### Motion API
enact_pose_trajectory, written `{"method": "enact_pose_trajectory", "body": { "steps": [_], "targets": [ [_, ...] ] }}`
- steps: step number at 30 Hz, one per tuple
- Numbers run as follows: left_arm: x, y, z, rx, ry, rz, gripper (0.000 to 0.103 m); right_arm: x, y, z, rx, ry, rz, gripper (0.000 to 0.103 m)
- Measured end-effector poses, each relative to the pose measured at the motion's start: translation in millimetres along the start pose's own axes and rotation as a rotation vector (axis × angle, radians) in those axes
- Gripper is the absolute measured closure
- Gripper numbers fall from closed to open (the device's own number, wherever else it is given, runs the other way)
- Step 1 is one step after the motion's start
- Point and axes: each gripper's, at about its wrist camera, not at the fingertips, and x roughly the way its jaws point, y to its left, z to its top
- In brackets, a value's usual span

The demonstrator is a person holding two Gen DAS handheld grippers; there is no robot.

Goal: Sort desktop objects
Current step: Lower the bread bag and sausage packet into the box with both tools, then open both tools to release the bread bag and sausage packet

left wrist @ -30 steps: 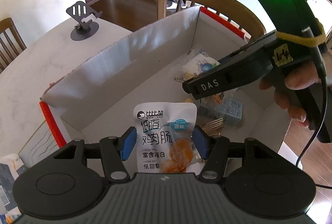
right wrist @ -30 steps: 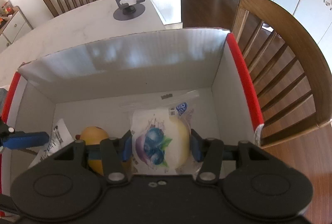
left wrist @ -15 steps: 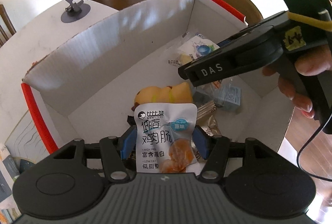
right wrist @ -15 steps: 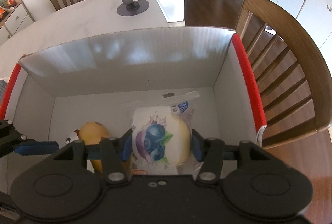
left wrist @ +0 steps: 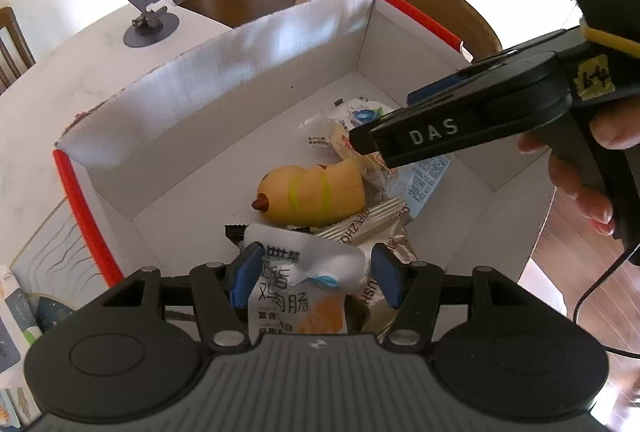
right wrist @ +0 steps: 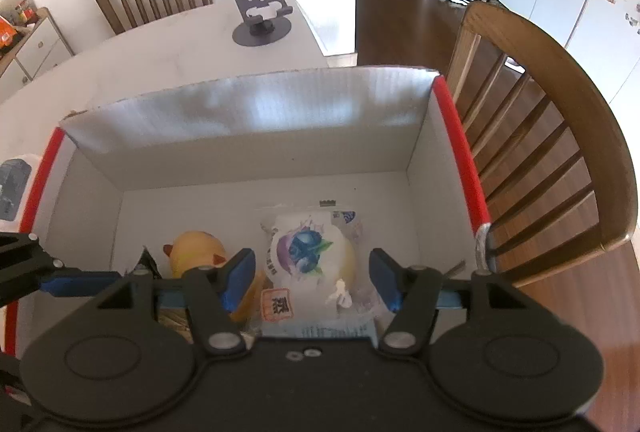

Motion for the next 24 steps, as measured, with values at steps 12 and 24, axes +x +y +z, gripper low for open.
{"method": "enact_pose_trajectory", "body": {
  "steps": [12,24],
  "targets": [
    [-27.4,1.0,-7.3,-0.025,-0.051,-0.005,0.044,-32.3,3.9,-15.6,0.010,-0.032,0.022,0.041],
    [-62.7,-4.3,-17.1,-0.026,-0.111,-0.034,0.044,-72.2,12.2,-36.1,0.018,-0.076,0.056,0.041]
  ]
}}
